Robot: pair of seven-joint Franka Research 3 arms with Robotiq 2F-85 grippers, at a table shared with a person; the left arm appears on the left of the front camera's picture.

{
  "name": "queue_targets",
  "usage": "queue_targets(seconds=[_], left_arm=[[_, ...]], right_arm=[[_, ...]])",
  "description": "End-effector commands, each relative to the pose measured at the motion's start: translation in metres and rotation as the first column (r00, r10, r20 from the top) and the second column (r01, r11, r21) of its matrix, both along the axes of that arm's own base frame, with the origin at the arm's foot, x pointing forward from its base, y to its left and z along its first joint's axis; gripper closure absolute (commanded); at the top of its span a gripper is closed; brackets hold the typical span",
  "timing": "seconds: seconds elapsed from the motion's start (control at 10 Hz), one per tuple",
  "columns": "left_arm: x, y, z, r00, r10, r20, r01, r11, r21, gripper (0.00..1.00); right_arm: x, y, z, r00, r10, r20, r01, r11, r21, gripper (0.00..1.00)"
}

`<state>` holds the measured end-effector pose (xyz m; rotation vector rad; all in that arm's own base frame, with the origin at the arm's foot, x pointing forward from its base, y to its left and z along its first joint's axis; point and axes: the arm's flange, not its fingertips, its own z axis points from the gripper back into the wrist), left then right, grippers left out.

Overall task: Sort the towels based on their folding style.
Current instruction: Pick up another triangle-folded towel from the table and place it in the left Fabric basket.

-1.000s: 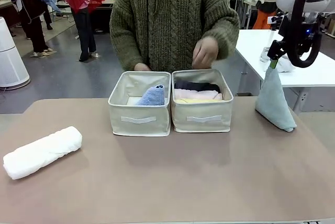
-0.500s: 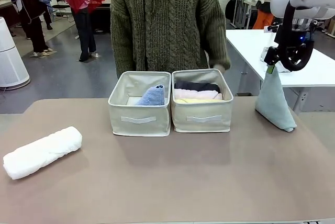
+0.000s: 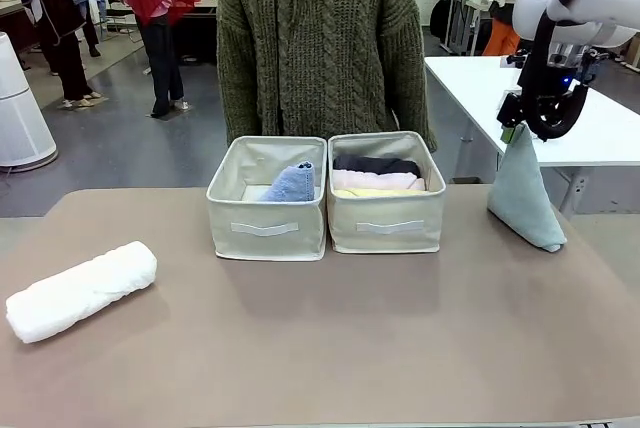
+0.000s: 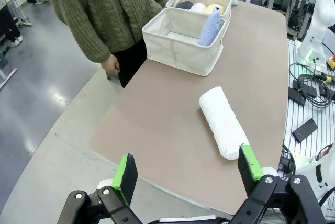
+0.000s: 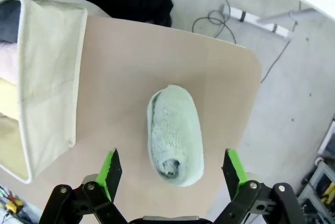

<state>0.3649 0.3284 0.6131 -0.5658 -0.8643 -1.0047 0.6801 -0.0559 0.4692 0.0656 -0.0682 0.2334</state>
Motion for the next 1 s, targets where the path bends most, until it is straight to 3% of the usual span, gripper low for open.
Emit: queue_targets(seconds=[0.0,0.1,0.2,0.3,0.4,0.5,0.7,0.8,0.9], left_arm=[[-0.0014,0.0013,0.0005,1.000,-0.006,0.018,0.006,1.000,0.001,0.00],[-0.0014,0.0013,0.0005,1.000,-0.006,0.018,0.006,1.000,0.001,0.00],[-0.0014,0.0013,0.0005,1.000,-0.006,0.018,0.006,1.000,0.001,0.00],[-0.0014,0.0013,0.0005,1.000,-0.006,0.018,0.006,1.000,0.001,0.00],[-0.0014,0.0013,0.0005,1.000,-0.006,0.018,0.006,1.000,0.001,0.00],[-0.0014,0.0013,0.0005,1.000,-0.006,0.018,0.006,1.000,0.001,0.00],[-0.0014,0.0013,0.0005,1.000,-0.006,0.018,0.006,1.000,0.001,0.00],[-0.0014,0.0013,0.0005,1.000,-0.006,0.018,0.006,1.000,0.001,0.00],[-0.0014,0.0013,0.0005,1.000,-0.006,0.018,0.006,1.000,0.001,0.00]], right_arm=[[0.0126,-0.0041,-0.0024,1.000,0.014,-0.014,-0.014,0.999,0.030,0.00],[0.0142,-0.0049,-0.0060,1.000,0.016,-0.019,-0.016,0.999,0.036,0.00],[0.0143,-0.0046,-0.0068,0.999,0.031,-0.018,-0.030,0.999,0.039,0.07],[0.0141,-0.0036,-0.0056,0.999,0.034,-0.014,-0.033,0.999,0.038,0.59],[0.0136,-0.0037,-0.0052,0.999,0.053,0.003,-0.053,0.998,0.044,0.66],[0.0140,-0.0038,-0.0079,0.998,0.063,0.007,-0.063,0.997,0.052,1.00],[0.0132,-0.0038,-0.0103,0.996,0.093,0.010,-0.094,0.994,0.062,1.00],[0.0130,-0.0036,-0.0101,0.995,0.102,0.012,-0.103,0.992,0.067,0.84],[0.0134,-0.0035,-0.0105,0.995,0.104,0.013,-0.104,0.992,0.069,0.95]])
